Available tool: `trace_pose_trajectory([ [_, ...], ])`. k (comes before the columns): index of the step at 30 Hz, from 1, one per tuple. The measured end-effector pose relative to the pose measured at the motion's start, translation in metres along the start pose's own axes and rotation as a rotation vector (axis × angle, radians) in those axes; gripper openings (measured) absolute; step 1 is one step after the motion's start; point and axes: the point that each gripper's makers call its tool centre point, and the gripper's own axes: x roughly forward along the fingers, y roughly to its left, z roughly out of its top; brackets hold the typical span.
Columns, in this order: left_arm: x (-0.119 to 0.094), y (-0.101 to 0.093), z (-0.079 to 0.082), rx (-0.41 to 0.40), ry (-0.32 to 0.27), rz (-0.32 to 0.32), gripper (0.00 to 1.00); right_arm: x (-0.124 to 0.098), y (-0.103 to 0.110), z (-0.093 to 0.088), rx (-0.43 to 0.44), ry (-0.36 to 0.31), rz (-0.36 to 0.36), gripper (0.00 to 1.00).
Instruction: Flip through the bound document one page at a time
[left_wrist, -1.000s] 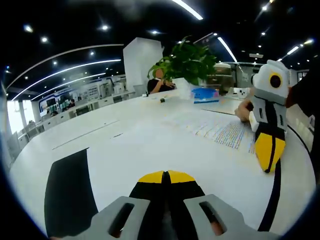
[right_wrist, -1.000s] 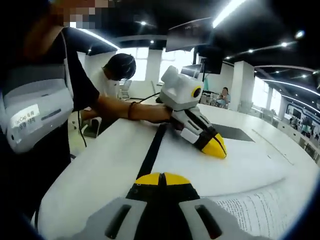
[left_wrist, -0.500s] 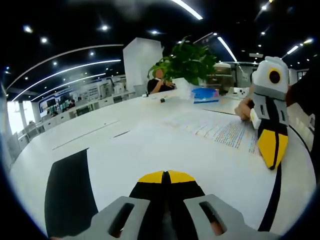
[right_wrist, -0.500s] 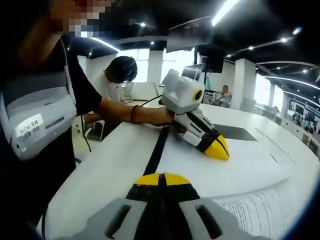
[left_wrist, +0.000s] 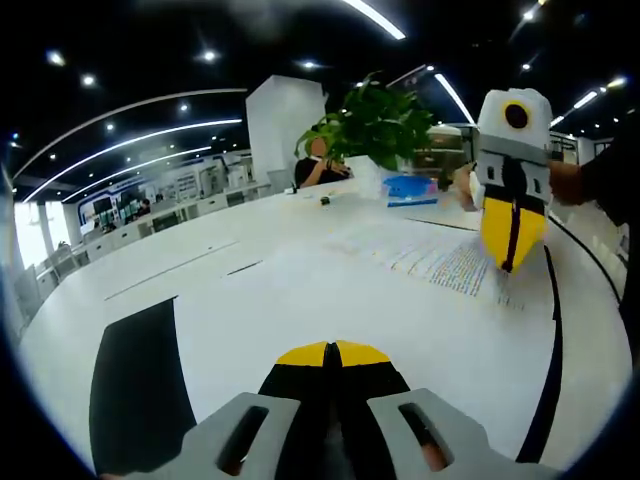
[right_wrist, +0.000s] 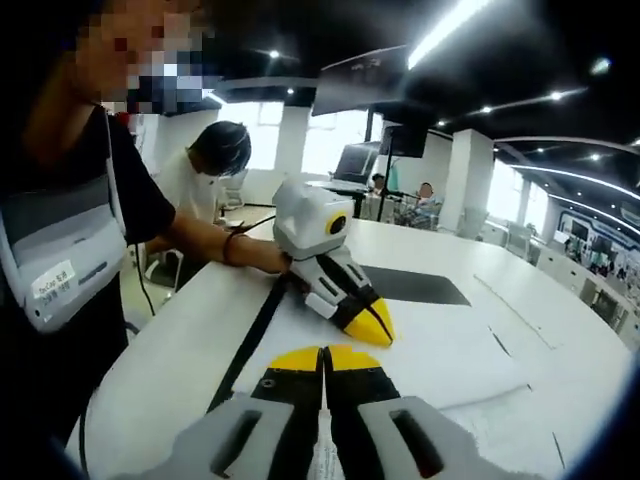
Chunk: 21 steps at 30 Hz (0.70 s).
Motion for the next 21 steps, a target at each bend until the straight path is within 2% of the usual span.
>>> trace_pose_trajectory([
  [12, -0.001, -0.001, 0.000, -0.001, 0.001, -0.001, 0.03, -0.017, -0.069, 0.023, -0.020, -0.051, -0.136, 0.03],
  [21, -0.001, -0.001, 0.000, 0.001, 0.001, 0.000, 0.03, -0.018, -0.112, 0.020, 0.002, -0.069, -0.217, 0.03],
])
